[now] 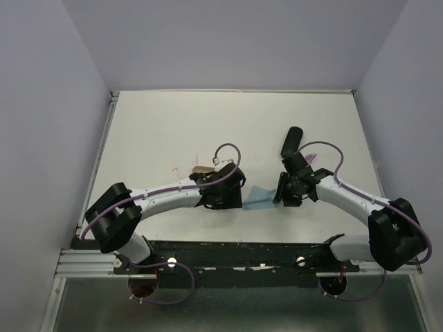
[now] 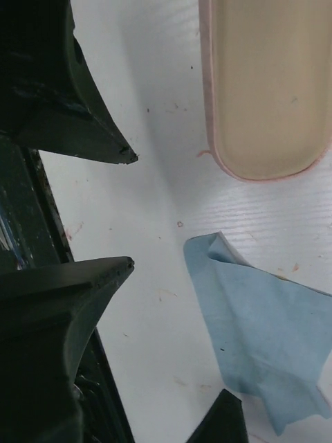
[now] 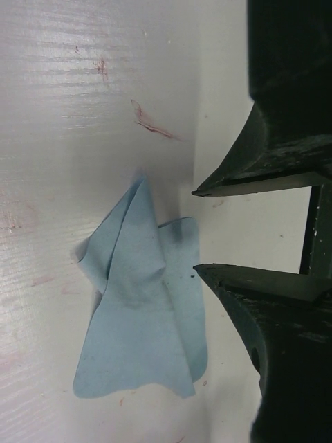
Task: Organize the sunglasses
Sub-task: Pick up the corner of the glasses cleaning cloth from the center of the board.
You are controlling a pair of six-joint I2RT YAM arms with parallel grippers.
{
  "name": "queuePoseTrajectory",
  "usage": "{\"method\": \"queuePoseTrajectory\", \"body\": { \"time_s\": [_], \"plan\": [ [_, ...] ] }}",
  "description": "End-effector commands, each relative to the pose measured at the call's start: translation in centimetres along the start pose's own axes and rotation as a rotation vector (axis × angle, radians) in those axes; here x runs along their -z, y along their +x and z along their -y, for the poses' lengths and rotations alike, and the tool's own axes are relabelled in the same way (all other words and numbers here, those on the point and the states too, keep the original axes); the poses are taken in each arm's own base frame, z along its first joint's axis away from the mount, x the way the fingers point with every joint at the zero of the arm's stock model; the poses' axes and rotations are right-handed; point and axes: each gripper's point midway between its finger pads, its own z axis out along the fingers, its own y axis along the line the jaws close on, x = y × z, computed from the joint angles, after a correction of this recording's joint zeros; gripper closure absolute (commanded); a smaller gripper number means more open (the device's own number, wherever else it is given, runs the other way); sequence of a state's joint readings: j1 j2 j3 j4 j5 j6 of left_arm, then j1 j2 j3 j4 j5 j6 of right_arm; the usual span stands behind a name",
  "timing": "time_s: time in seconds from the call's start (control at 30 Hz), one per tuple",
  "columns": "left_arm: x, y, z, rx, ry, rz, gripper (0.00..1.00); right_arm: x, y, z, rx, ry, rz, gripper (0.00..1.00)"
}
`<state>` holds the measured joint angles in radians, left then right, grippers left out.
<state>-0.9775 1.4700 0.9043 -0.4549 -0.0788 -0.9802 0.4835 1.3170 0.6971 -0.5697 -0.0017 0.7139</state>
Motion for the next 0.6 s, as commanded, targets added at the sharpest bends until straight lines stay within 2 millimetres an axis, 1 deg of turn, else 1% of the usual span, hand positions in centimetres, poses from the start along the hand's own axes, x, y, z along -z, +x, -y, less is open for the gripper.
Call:
{"method": "queuePoseTrajectory", "body": {
  "time_s": [0.0, 0.03, 0.1, 0.17, 0.27, 0.4, 0.57],
  "plan": [
    [-2.2, -0.5, 1.7, 0.120, -0.031, -0.015, 0.39, -0.7, -0.2, -0.6, -0.014, -0.034, 0.030, 0.49],
    [-2.7, -0.3, 2.0, 0.123, -0.028, -0.024, 0.40, -0.8, -0.2, -0.5, -0.015, -0.034, 0.030, 0.49],
    [-3.2, -0.1, 2.3, 0.140, -0.034, -0.029, 0.44, -1.0, -0.4, 0.3, -0.013, -0.001, 0.057, 0.50],
    [-3.4, 0.0, 2.4, 0.163, -0.045, -0.030, 0.46, -1.2, -0.4, 0.6, -0.014, 0.005, 0.067, 0.50],
    [-4.3, 0.4, 2.0, 0.198, -0.084, -0.030, 0.55, -1.4, -0.2, 1.0, -0.009, 0.012, 0.073, 0.50],
    [-5.6, 0.8, 1.8, 0.220, -0.118, -0.048, 0.59, -1.4, -0.1, 1.4, -0.004, 0.012, 0.089, 0.51],
    [-6.5, 0.7, 1.8, 0.235, -0.163, -0.057, 0.63, -1.4, 0.3, 1.5, -0.001, -0.007, 0.092, 0.51]
  ]
}}
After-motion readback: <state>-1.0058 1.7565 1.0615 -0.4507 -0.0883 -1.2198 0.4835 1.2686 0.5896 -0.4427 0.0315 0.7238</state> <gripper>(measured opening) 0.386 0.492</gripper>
